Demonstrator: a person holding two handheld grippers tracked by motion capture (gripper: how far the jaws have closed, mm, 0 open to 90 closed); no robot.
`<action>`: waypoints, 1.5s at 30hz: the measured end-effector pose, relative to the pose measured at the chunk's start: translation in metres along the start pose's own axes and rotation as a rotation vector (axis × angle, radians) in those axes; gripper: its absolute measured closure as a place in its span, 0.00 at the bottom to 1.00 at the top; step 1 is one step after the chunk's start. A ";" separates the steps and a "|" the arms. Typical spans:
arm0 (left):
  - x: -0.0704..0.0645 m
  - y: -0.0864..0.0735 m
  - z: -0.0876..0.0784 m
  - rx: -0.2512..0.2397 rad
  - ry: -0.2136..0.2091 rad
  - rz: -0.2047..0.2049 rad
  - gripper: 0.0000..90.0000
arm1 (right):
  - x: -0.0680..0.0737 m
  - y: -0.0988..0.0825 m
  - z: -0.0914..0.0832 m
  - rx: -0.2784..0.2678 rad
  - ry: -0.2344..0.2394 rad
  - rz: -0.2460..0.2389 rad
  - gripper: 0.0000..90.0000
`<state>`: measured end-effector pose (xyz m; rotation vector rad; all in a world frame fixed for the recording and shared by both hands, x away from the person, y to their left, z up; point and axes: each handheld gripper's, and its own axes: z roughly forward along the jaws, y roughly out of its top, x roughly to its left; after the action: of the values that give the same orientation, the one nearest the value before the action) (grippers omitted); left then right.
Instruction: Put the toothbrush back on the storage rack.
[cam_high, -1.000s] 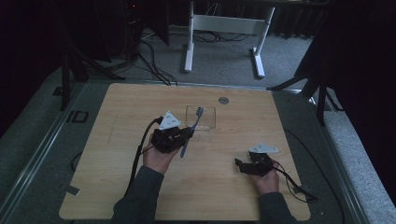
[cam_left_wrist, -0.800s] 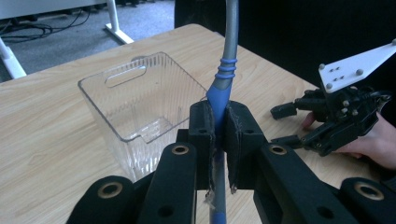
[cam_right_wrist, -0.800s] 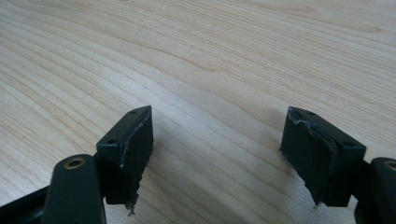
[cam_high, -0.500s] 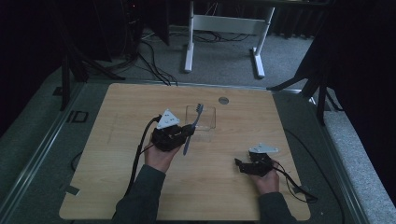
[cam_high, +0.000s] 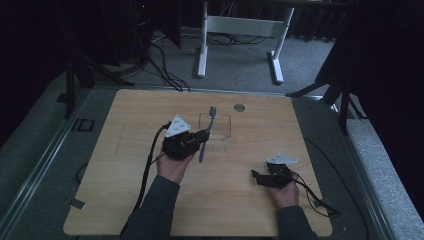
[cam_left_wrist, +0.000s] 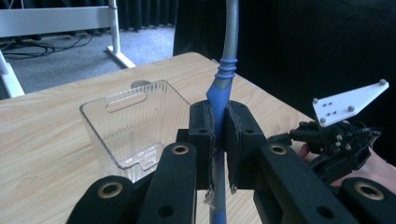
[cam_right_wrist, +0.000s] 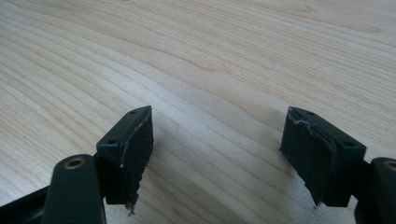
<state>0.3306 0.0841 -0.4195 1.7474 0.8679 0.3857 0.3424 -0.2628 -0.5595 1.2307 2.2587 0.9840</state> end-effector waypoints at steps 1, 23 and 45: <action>0.000 0.000 0.000 -0.004 0.000 0.000 0.91 | 0.000 0.000 0.000 0.000 0.000 -0.001 0.28; 0.004 0.001 0.010 -0.099 0.021 -0.012 0.91 | 0.000 0.000 0.000 0.000 0.000 0.000 0.28; 0.007 0.005 0.026 -0.160 0.049 0.000 0.91 | 0.000 0.000 0.000 0.000 -0.001 0.001 0.28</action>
<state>0.3543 0.0705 -0.4251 1.5962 0.8486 0.4867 0.3429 -0.2625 -0.5595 1.2322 2.2573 0.9841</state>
